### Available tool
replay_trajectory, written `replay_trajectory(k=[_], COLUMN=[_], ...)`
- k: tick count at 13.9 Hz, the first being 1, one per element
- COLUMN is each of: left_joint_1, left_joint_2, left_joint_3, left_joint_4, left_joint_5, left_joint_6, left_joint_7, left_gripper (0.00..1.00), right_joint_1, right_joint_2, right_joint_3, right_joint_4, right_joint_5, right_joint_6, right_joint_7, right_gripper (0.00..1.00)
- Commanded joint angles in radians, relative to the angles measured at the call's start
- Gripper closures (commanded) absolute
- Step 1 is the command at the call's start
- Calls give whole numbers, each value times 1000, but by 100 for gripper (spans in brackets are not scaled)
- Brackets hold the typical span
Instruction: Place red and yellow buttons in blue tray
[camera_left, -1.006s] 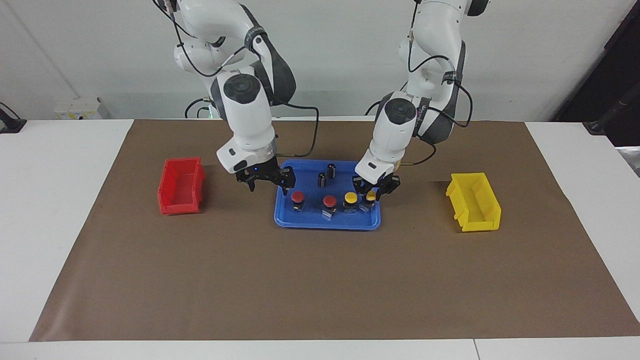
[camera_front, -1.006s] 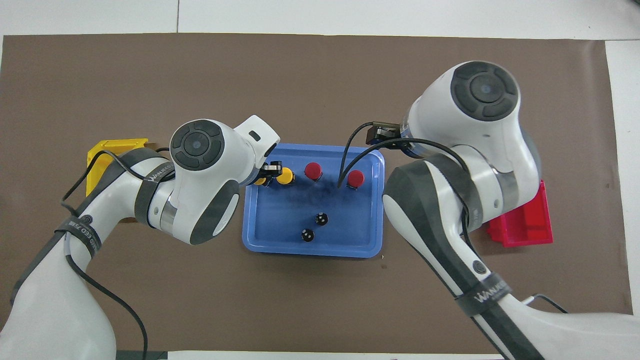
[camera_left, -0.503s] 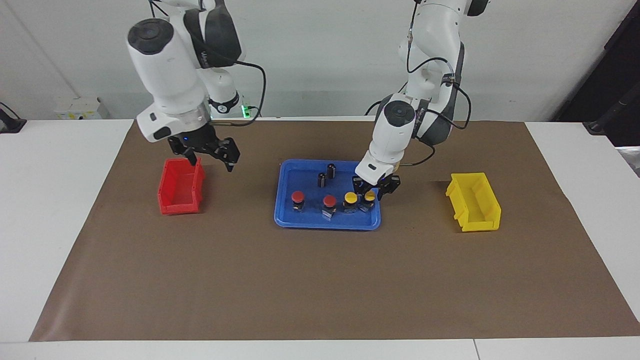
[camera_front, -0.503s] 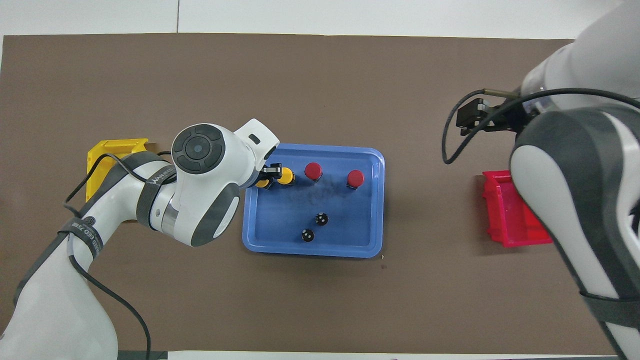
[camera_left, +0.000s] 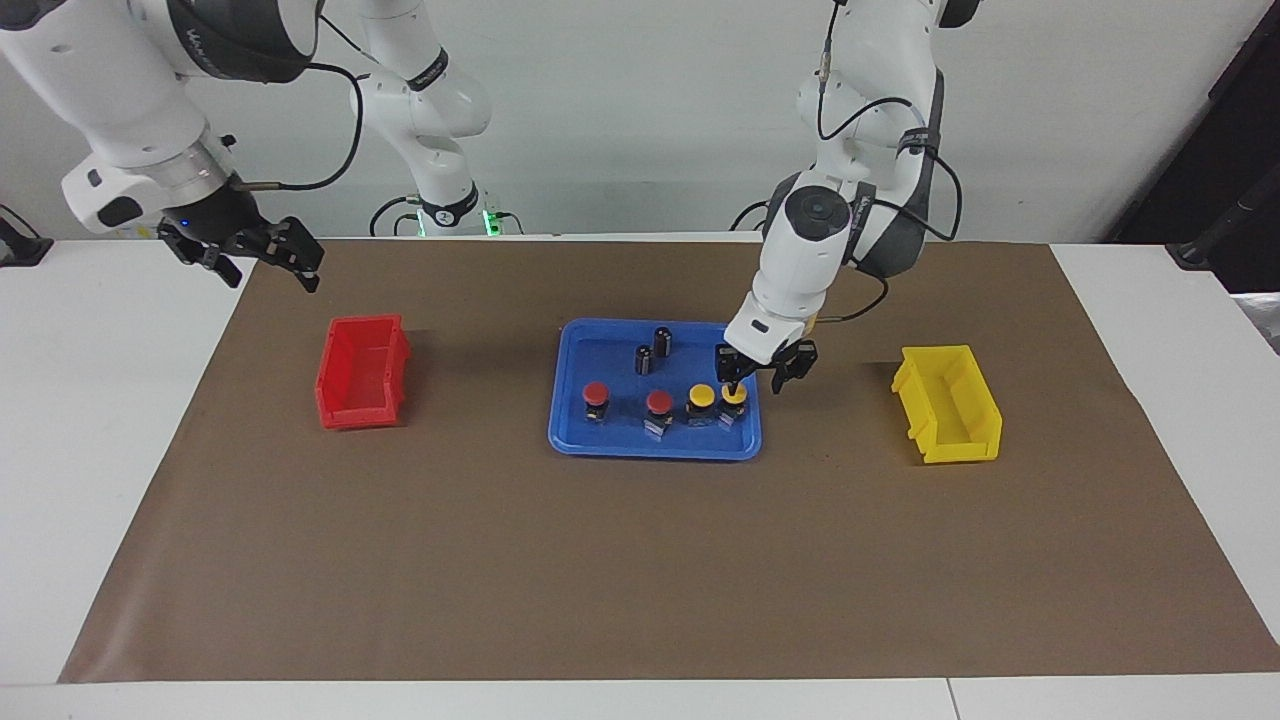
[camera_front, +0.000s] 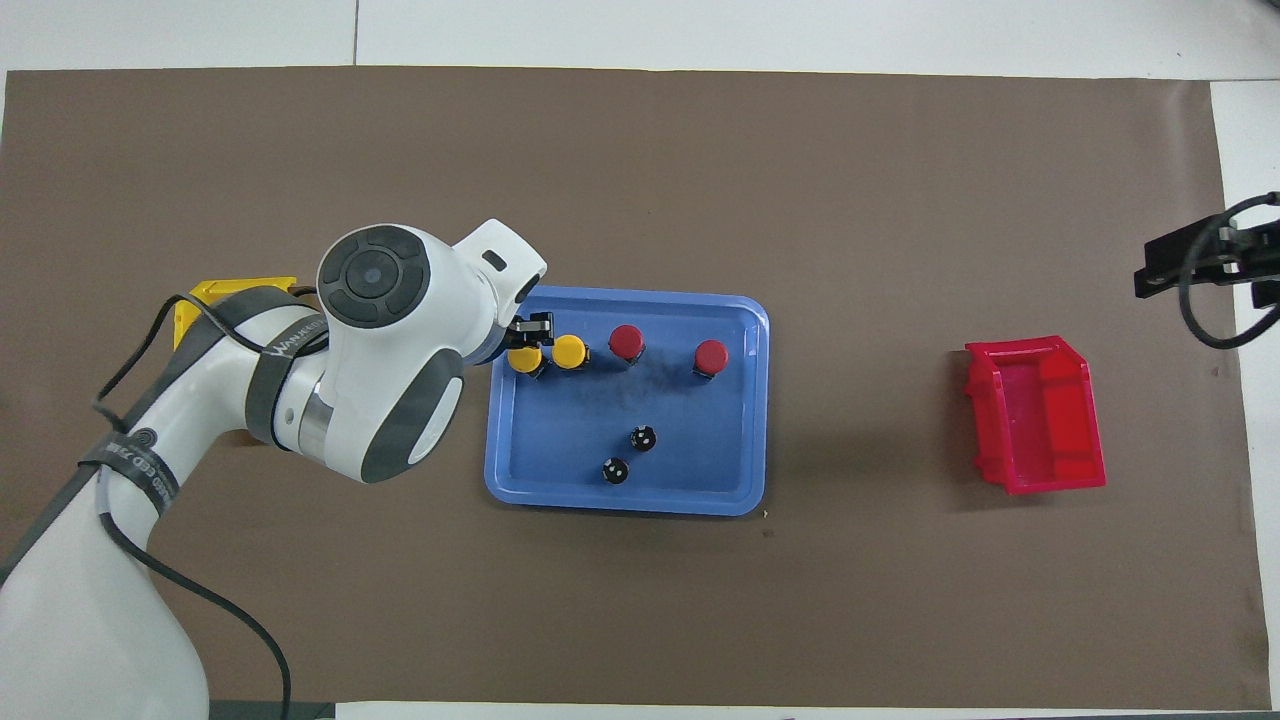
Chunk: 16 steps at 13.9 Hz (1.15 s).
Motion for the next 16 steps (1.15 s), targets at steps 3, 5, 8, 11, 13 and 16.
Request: replay_trajectory(k=[3,5,8,11,13,16], left_joint_1=[126,236,373,395,395,396], left_joint_2=[-54,-106,-146,-154,-155,-155], left_joint_3=[12,12,15,15,13,23], left_joint_4=[109,110,125,176,205,247], left_joint_5=[67,62,54,54,53,22], left_joint_6=[-244,-269,-313,-340,-365,-416], left_joint_7=[133,351,544,558,561,561], left_gripper=[0,0,0,0,0,0], right_joint_1=[29,30,48,50,50,50], right_joint_2=[-38,-38,-40,-43,-43,-49], right_joint_3=[-66,-57,-55,-54,-52,-52], right_joint_4=[-78,-74,-74,-74,-74,-79], right_joint_5=[-10,-12,-24,-35,-33,-35], right_joint_6=[42,43,39,36,38,36], right_joint_7=[-76,-75,-72,-72,-59,-46], right_gripper=[0,0,0,0,0,0])
